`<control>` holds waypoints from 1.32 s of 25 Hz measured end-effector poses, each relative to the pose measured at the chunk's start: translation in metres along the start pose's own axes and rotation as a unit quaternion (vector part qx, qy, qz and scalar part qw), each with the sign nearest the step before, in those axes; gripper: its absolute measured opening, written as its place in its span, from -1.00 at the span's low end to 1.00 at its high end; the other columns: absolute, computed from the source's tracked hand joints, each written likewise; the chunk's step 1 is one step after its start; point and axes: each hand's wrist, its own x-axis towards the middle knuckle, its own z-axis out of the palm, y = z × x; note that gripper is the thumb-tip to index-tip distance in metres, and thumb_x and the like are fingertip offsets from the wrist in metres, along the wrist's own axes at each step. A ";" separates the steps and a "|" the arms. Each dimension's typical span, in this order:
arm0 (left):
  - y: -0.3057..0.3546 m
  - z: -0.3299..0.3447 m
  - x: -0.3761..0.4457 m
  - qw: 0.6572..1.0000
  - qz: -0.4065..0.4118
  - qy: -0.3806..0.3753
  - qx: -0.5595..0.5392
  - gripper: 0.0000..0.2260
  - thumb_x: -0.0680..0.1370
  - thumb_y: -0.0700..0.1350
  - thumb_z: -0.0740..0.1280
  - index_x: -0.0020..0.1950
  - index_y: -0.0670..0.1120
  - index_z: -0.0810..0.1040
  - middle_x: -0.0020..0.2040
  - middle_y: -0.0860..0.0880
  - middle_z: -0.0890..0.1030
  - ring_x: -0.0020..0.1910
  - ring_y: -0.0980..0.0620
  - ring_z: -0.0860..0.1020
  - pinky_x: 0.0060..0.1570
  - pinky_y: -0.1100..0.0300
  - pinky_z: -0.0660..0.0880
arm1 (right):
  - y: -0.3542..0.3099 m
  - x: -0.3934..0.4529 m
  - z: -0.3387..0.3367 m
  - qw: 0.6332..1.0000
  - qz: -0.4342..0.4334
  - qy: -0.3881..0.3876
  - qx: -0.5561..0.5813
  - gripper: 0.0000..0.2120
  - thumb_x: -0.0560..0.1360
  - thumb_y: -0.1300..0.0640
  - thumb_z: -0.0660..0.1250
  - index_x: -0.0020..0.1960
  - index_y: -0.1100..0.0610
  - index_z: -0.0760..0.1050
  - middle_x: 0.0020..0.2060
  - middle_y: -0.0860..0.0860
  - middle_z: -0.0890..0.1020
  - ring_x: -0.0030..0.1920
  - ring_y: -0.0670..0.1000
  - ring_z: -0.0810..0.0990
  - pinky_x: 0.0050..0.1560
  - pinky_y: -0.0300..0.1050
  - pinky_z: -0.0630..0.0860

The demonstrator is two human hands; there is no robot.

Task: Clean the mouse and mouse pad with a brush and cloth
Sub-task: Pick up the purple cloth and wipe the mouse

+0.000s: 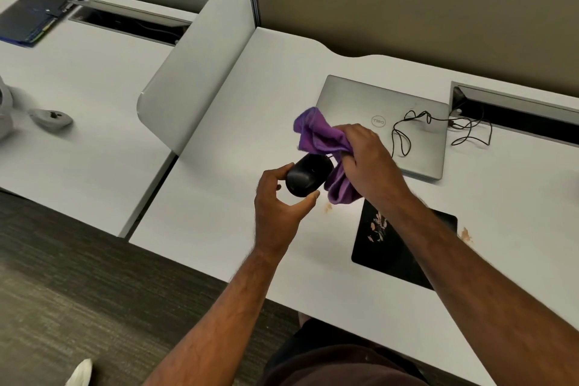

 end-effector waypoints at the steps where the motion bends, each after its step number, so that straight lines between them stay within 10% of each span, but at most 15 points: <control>1: 0.001 0.002 0.001 1.000 -0.018 0.006 -0.006 -0.44 0.39 0.09 0.64 0.31 0.09 0.50 0.18 0.26 0.57 0.24 0.08 0.55 0.15 0.25 0.50 | -0.006 -0.002 -0.001 0.999 -0.019 0.006 0.037 -0.65 0.60 0.32 0.28 0.36 0.10 0.47 0.09 -0.05 0.58 0.13 -0.02 0.51 0.12 -0.22 0.47; 5: 0.011 0.005 0.008 0.997 -0.061 0.012 -0.043 -0.48 0.35 0.05 0.64 0.19 0.32 0.47 0.11 0.21 0.60 0.15 0.12 0.59 0.10 0.25 0.55 | -0.022 -0.010 0.006 0.986 -0.100 -0.106 0.084 -0.66 0.56 0.25 0.25 0.30 0.00 0.46 -0.01 -0.14 0.50 0.00 -0.15 0.41 -0.01 -0.40 0.34; 15: -0.004 0.001 0.005 0.997 -0.072 0.011 -0.034 -0.49 0.37 -0.09 0.67 0.23 0.10 0.54 0.13 0.08 0.62 0.14 0.10 0.59 0.09 0.25 0.53 | 0.005 -0.012 -0.015 0.963 -0.059 -0.231 0.125 -0.73 0.54 0.23 0.19 0.15 -0.04 0.48 -0.14 -0.25 0.59 -0.14 -0.25 0.55 -0.20 -0.40 0.41; 21: -0.007 0.000 0.013 0.998 -0.064 0.015 0.003 -0.47 0.38 0.00 0.65 0.27 0.07 0.53 0.16 0.19 0.59 0.21 0.11 0.55 0.09 0.30 0.49 | 0.015 -0.006 -0.016 0.979 0.015 -0.076 0.189 -0.76 0.65 0.24 0.23 0.15 -0.08 0.48 -0.15 -0.13 0.59 -0.21 -0.21 0.52 -0.18 -0.25 0.45; 25: 0.001 0.008 0.013 0.998 -0.062 0.010 -0.007 -0.61 0.37 0.06 0.62 0.12 0.21 0.56 0.04 0.22 0.64 0.07 0.14 0.63 0.03 0.33 0.54 | -0.012 -0.014 0.003 0.970 -0.058 -0.133 0.193 -0.65 0.53 0.32 0.21 0.16 -0.08 0.48 -0.09 -0.22 0.60 -0.06 -0.22 0.56 -0.09 -0.37 0.45; 28: -0.004 0.009 0.014 1.000 -0.024 -0.001 0.015 -0.68 0.36 0.05 0.64 0.05 0.21 0.65 0.01 0.08 0.69 0.06 0.00 0.65 0.06 0.13 0.61 | -0.012 -0.020 0.014 0.967 -0.088 -0.181 0.158 -0.54 0.46 0.38 0.17 0.22 -0.05 0.48 0.11 -0.06 0.62 0.15 -0.01 0.54 0.13 -0.06 0.50; 33: -0.005 0.008 0.010 0.996 -0.088 0.013 0.017 -0.50 0.36 0.03 0.64 0.21 0.08 0.54 0.12 0.17 0.60 0.16 0.10 0.57 0.10 0.15 0.51 | 0.008 -0.013 0.008 0.985 0.025 -0.074 0.154 -0.69 0.57 0.29 0.19 0.12 -0.11 0.43 -0.06 -0.16 0.58 -0.06 -0.22 0.55 -0.12 -0.19 0.44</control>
